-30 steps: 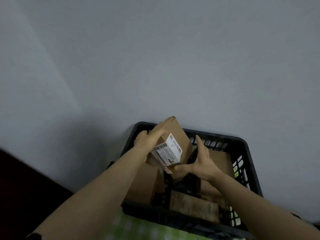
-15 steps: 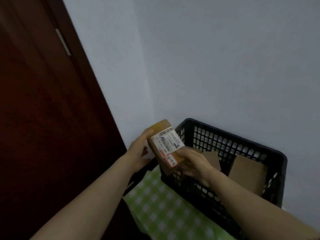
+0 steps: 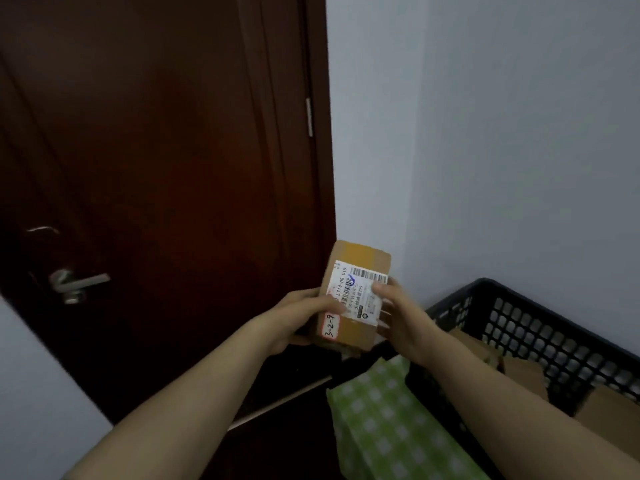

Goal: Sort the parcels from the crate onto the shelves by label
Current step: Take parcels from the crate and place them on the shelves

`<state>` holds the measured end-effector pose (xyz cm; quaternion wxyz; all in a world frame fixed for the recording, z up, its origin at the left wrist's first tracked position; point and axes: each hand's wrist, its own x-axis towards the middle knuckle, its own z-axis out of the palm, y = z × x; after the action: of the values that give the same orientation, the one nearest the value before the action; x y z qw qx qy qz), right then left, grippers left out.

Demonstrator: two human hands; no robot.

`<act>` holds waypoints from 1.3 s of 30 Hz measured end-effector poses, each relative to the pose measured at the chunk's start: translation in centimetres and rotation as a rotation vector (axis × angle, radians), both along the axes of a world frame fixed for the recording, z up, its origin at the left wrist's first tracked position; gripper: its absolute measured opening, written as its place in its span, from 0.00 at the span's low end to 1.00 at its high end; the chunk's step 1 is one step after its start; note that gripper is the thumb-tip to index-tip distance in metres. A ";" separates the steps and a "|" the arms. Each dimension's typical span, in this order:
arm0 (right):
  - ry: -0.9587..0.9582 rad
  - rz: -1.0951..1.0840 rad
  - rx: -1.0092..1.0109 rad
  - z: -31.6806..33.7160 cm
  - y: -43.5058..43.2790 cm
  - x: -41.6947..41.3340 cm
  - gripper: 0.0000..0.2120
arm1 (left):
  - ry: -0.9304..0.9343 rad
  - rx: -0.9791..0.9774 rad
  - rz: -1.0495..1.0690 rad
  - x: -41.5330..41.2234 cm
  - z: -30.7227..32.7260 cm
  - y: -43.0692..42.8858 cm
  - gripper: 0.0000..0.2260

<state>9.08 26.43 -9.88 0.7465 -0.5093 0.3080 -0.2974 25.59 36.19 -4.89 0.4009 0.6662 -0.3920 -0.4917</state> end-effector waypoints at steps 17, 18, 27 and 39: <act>-0.253 -0.096 0.173 3.6 5.5 10.2 0.32 | 0.408 -0.254 0.432 6.5 0.6 9.5 0.60; -0.250 -0.076 0.180 3.6 5.9 10.5 0.34 | 0.398 -0.263 0.414 6.7 0.6 9.9 0.61; -0.187 0.105 0.126 3.5 8.0 12.2 0.36 | 0.292 -0.315 0.468 8.4 1.2 12.8 0.19; -0.140 0.116 0.070 3.2 11.5 15.1 0.35 | 0.162 -0.380 0.562 10.2 1.2 16.9 0.16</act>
<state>24.22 37.97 -6.69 0.7996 -0.4777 0.2352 -0.2776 35.83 53.10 -3.69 0.6673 0.6204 -0.2444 -0.3316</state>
